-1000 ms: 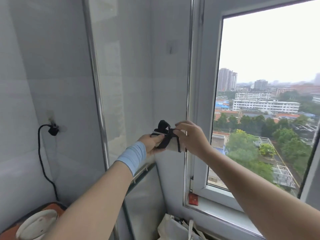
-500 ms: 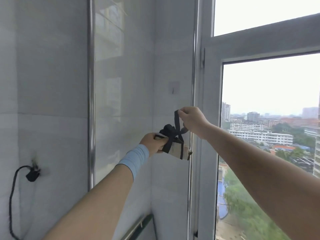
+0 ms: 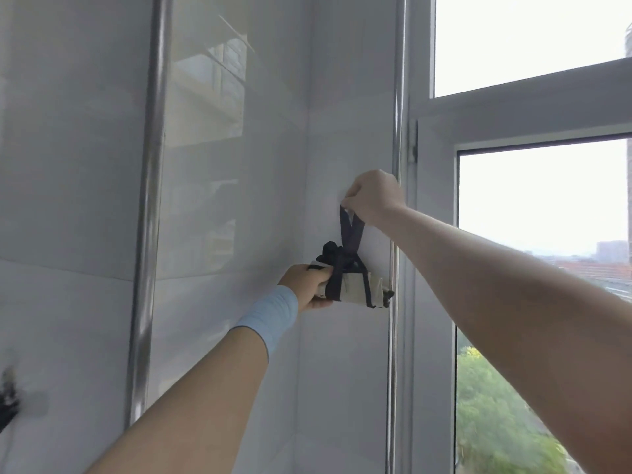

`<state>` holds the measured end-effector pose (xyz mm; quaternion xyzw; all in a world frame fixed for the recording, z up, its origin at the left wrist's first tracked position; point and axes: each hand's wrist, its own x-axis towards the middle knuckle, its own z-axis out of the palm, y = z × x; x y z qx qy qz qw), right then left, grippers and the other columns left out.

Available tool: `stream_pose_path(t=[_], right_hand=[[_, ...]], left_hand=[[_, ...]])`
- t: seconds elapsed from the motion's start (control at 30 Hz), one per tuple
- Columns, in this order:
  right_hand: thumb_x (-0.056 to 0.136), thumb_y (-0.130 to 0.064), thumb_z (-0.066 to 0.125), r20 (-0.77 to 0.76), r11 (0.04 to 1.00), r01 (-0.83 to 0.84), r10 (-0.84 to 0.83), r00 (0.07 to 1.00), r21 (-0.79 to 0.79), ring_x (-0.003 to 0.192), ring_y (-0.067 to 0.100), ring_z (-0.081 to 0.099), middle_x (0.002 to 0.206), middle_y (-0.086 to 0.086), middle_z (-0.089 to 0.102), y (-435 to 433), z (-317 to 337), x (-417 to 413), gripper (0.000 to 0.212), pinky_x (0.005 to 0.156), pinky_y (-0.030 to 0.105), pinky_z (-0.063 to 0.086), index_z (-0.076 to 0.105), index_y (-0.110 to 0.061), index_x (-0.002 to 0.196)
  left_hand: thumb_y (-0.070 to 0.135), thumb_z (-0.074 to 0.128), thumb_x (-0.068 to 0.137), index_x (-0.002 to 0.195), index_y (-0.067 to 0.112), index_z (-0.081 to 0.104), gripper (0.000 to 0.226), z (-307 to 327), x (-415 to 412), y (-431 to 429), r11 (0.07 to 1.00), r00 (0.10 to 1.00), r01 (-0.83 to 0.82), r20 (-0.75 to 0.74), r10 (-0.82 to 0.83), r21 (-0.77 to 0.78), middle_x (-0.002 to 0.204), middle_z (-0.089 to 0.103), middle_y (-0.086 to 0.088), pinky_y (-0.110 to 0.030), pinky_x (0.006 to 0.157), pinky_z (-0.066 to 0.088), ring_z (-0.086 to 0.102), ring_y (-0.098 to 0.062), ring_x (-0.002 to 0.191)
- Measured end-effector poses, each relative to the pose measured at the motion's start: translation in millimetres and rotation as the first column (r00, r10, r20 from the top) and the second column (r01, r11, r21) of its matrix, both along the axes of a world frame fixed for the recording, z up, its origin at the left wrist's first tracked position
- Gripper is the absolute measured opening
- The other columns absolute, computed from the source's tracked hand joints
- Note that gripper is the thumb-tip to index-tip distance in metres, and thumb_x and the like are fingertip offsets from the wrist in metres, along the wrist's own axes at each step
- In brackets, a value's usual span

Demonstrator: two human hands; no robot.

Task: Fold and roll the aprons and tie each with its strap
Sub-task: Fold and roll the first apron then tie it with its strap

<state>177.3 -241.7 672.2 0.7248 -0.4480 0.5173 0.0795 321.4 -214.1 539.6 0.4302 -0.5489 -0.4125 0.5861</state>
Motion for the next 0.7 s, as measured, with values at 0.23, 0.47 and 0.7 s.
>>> stream_pose_path(t=[0.23, 0.47, 0.7], right_hand=[[0.076, -0.022, 0.077, -0.254, 0.97, 0.244, -0.236, 0.938, 0.002, 0.067, 0.023, 0.069, 0.077, 0.006, 0.069, -14.1, 14.8, 10.0, 0.014, 0.058, 0.028, 0.057, 0.07, -0.012, 0.081], [0.087, -0.013, 0.059, -0.396, 0.951, 0.31, -0.287, 0.872, -0.008, 0.071, 0.025, 0.059, 0.083, 0.007, 0.063, -2.1, -0.2, 2.8, 0.006, 0.056, 0.03, 0.048, 0.064, -0.011, 0.084], [0.093, -0.018, 0.05, -0.099, 0.999, 0.013, -0.009, 0.995, 0.042, 0.088, 0.026, 0.063, 0.107, 0.003, 0.065, 23.1, -103.4, -9.5, 0.04, 0.066, 0.033, 0.05, 0.048, -0.02, 0.133]], left_hand=[[0.02, 0.065, 0.089, 0.106, 0.006, 0.065, 0.022, -13.3, 2.5, -10.5, 0.999, 0.998, 0.009, -0.058, -0.007, 0.05, 0.114, 0.067, -0.019, -0.036, 0.073, 0.06, 0.064, -0.036, 0.107], [0.021, 0.066, 0.09, 0.105, 0.009, 0.064, 0.02, -28.6, 0.8, 2.6, 0.996, 0.998, 0.016, -0.06, -0.011, 0.09, 0.116, 0.066, -0.019, -0.038, 0.077, 0.059, 0.063, -0.036, 0.109], [0.019, 0.052, 0.096, 0.129, 0.029, 0.045, 0.034, -46.2, -4.1, 21.5, 0.993, 0.994, -0.095, 0.052, 0.098, -0.064, 0.109, 0.06, -0.002, -0.02, 0.063, 0.049, 0.058, -0.014, 0.084]])
